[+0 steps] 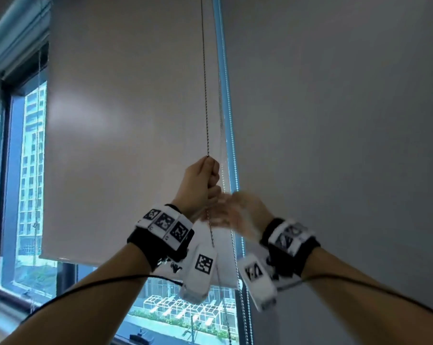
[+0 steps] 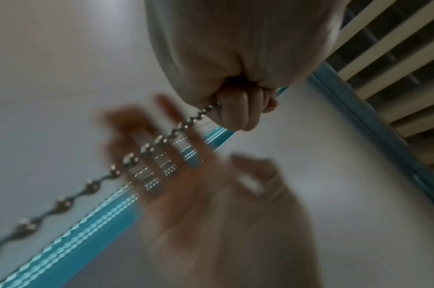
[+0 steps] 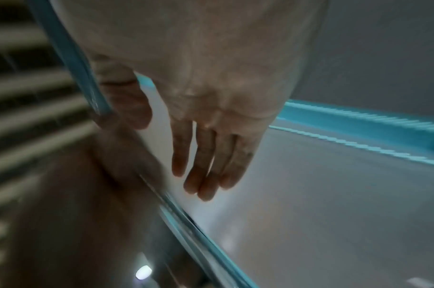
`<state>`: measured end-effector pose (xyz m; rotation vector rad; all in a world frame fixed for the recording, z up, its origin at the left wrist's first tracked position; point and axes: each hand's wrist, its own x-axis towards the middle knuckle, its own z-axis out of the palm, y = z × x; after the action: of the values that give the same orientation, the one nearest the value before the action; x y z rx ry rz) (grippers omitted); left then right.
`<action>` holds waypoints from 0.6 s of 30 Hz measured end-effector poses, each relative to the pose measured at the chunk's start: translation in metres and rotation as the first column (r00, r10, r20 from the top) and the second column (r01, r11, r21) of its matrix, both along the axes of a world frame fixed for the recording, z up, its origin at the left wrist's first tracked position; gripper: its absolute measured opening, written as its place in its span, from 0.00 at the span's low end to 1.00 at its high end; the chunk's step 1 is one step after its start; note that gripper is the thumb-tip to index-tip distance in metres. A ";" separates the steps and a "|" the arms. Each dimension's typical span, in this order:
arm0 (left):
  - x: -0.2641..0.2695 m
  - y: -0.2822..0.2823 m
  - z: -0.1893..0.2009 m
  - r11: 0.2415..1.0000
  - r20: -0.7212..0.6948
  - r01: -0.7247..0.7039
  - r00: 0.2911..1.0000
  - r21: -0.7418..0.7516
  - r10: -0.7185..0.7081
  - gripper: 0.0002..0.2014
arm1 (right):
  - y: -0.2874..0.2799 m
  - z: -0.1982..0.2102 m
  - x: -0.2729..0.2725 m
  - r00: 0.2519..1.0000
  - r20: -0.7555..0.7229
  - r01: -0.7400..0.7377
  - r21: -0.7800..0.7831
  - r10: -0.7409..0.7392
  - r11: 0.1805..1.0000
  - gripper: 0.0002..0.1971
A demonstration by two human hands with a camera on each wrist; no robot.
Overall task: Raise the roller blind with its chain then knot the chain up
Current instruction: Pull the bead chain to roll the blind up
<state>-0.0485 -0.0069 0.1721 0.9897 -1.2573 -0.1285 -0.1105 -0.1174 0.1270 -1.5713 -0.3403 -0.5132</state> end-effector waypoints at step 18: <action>0.030 0.005 0.057 0.985 -0.070 0.171 0.983 -0.005 -0.171 0.23 | 0.031 0.057 0.004 0.830 0.346 0.546 -0.340 -0.438 0.766 0.14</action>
<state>-0.0182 -0.0018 0.2292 0.8698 -1.2762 -0.2949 -0.1063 -0.0864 0.1836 -2.0448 -0.2249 -1.1204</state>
